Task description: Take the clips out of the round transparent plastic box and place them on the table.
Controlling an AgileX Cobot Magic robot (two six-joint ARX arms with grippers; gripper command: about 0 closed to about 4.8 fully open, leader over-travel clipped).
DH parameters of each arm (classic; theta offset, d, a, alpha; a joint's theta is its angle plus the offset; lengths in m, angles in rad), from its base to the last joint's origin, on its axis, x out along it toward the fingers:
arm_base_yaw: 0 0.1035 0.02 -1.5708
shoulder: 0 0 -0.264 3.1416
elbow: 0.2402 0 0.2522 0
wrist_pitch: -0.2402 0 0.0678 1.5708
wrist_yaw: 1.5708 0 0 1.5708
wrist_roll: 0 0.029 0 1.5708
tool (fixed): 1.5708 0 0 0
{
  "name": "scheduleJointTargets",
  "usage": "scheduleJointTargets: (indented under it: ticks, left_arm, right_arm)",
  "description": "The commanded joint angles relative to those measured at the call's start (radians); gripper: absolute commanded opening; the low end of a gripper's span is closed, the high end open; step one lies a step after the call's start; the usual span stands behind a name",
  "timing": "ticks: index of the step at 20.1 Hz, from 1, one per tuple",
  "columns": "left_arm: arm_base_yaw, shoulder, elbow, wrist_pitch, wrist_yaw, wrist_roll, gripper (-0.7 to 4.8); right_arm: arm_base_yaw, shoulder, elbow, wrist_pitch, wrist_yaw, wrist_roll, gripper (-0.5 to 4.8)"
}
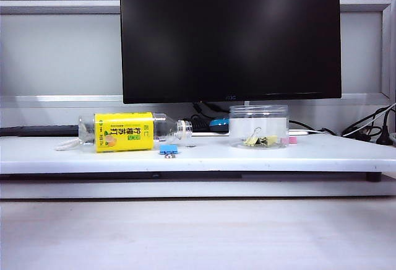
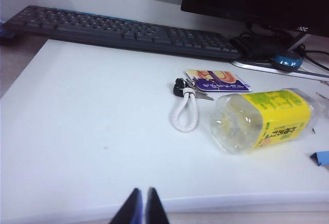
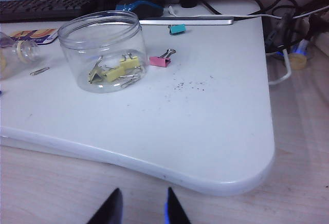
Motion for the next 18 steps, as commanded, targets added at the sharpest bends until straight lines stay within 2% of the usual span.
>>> scheduleJointTargets:
  ticks: [1, 10, 11, 12, 13, 14, 15, 16, 18]
  left_arm:
    - [0.0, 0.001, -0.002, 0.013, 0.003, 0.004, 0.29]
    - [0.0, 0.001, -0.002, 0.017, 0.003, -0.011, 0.29]
    - [0.0, 0.001, -0.002, 0.017, 0.008, -0.042, 0.29]
    - [0.0, 0.001, -0.002, 0.023, 0.024, -0.12, 0.29]
    - [0.0, 0.001, -0.002, 0.034, 0.035, -0.164, 0.29]
    - [0.0, 0.001, -0.002, 0.069, 0.053, -0.221, 0.3]
    - [0.0, 0.001, -0.002, 0.101, 0.061, -0.254, 0.3]
    - [0.0, 0.001, 0.0, 0.183, 0.093, -0.309, 0.3]
    - [0.0, 0.001, 0.01, 0.315, 0.193, -0.37, 0.3]
  right_arm:
    - [0.001, -0.002, 0.003, 0.007, -0.001, 0.002, 1.13]
    - [0.001, -0.002, 0.003, 0.009, -0.003, 0.004, 1.13]
    - [0.001, -0.002, 0.003, 0.011, -0.008, 0.019, 1.13]
    - [0.002, -0.002, 0.003, 0.027, -0.01, 0.137, 1.13]
    - [0.003, -0.002, 0.003, 0.044, -0.011, 0.213, 1.13]
    - [0.005, -0.002, 0.003, 0.104, -0.03, 0.35, 1.13]
    - [0.005, -0.002, 0.003, 0.145, -0.061, 0.375, 1.14]
    - [0.005, -0.002, 0.003, 0.224, -0.157, 0.374, 1.17]
    - [0.006, -0.002, 0.011, 0.306, -0.257, 0.376, 1.17]
